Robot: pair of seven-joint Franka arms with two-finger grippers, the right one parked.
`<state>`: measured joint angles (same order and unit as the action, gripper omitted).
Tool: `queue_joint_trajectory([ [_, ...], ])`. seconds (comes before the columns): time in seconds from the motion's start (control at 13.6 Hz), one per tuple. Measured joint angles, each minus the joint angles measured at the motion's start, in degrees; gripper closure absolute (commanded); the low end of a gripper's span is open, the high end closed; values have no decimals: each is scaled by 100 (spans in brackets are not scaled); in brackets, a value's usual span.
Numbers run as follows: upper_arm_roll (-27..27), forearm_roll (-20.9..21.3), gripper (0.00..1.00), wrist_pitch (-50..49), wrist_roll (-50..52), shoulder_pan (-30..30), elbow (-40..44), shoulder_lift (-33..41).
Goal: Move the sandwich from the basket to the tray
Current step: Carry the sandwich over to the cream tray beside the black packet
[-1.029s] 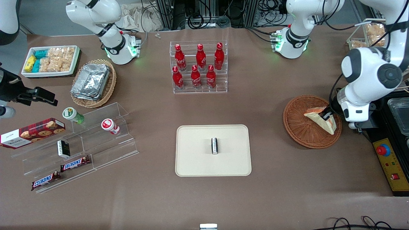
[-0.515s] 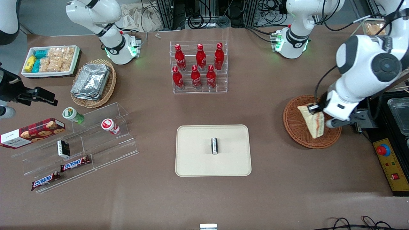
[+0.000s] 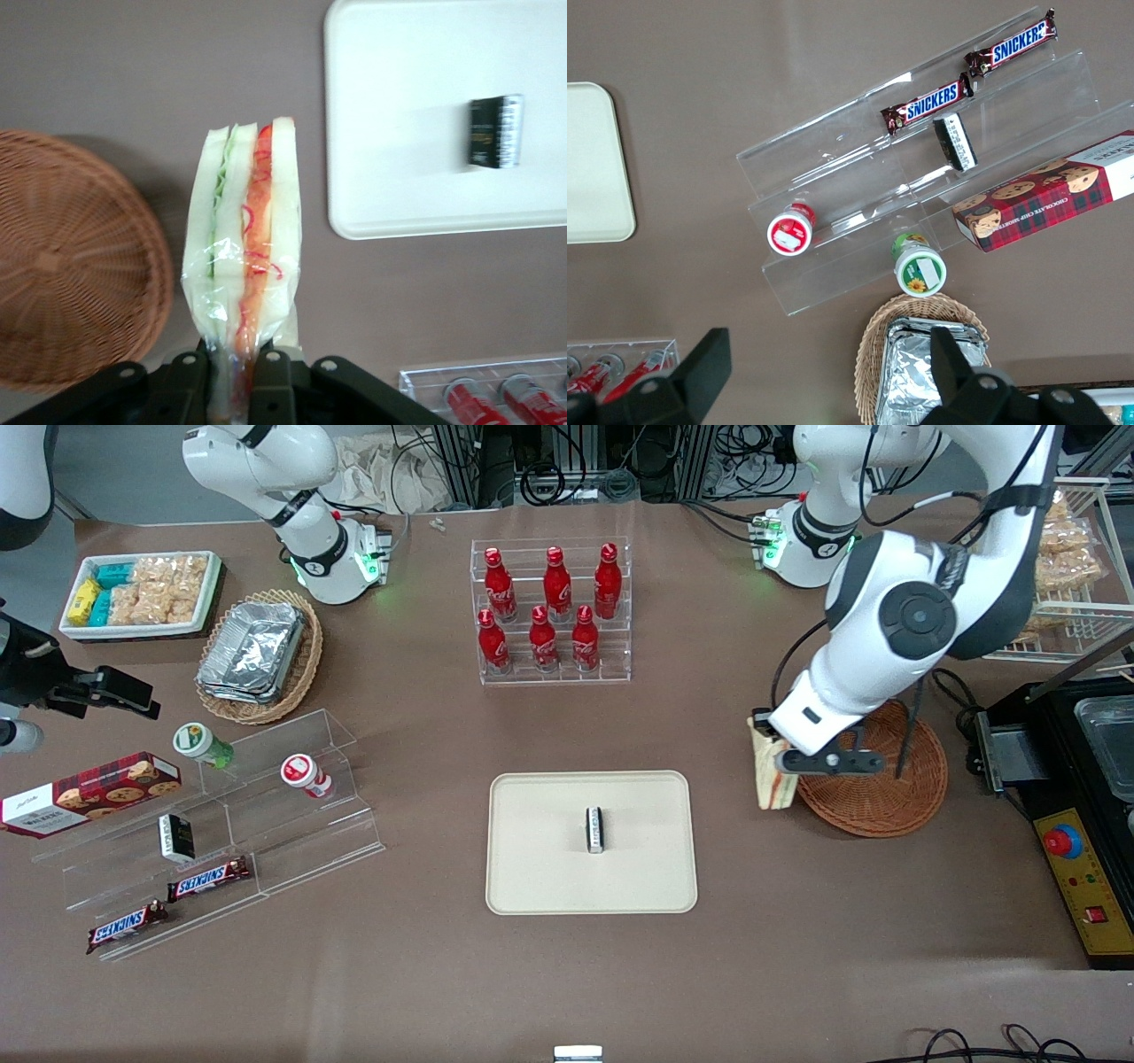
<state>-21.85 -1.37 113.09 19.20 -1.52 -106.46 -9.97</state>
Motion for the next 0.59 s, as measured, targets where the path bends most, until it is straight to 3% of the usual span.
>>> queue_joint_trajectory([
  [0.59,-879,1587,100,757,1750,-127,896,-1799],
])
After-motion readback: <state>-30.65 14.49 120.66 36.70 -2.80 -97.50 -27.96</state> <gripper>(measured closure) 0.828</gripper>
